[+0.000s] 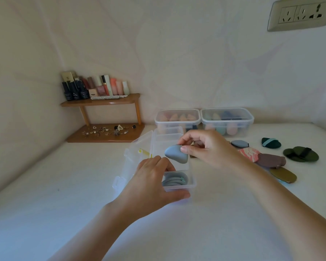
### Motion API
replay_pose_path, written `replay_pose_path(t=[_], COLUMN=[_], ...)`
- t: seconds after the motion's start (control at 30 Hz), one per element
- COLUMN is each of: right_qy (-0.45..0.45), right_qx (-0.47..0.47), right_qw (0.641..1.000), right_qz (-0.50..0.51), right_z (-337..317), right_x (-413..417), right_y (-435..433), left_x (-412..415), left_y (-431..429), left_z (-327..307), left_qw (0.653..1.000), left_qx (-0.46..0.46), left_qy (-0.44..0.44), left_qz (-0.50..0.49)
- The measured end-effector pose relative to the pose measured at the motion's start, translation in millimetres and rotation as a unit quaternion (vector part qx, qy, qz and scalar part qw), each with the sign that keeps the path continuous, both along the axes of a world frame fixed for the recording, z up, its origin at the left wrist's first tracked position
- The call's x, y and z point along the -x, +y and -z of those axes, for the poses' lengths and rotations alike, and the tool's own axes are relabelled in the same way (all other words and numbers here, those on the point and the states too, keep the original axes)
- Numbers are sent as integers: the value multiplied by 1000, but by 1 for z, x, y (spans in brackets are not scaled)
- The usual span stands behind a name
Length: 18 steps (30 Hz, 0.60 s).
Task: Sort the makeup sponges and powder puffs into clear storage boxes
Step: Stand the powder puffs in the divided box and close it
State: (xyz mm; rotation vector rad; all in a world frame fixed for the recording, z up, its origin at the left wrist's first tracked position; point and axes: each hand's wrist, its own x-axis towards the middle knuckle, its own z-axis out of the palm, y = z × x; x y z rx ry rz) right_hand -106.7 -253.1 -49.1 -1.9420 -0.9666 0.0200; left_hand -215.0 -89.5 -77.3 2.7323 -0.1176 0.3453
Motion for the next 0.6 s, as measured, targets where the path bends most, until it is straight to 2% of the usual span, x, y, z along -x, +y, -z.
replay_pose_path(t=[0.33, 0.6], right_qy=[54, 61], right_qx=[-27, -36], right_qw=[998, 997], right_qz=[-33, -42], right_z=[2, 1], right_x=[-10, -14], right_y=[-3, -5], left_x=[1, 2], left_y=[1, 2], left_z=[0, 1], left_qw=[1000, 999], left_qx=[27, 34], left_qy=[9, 7], left_qz=[-5, -6])
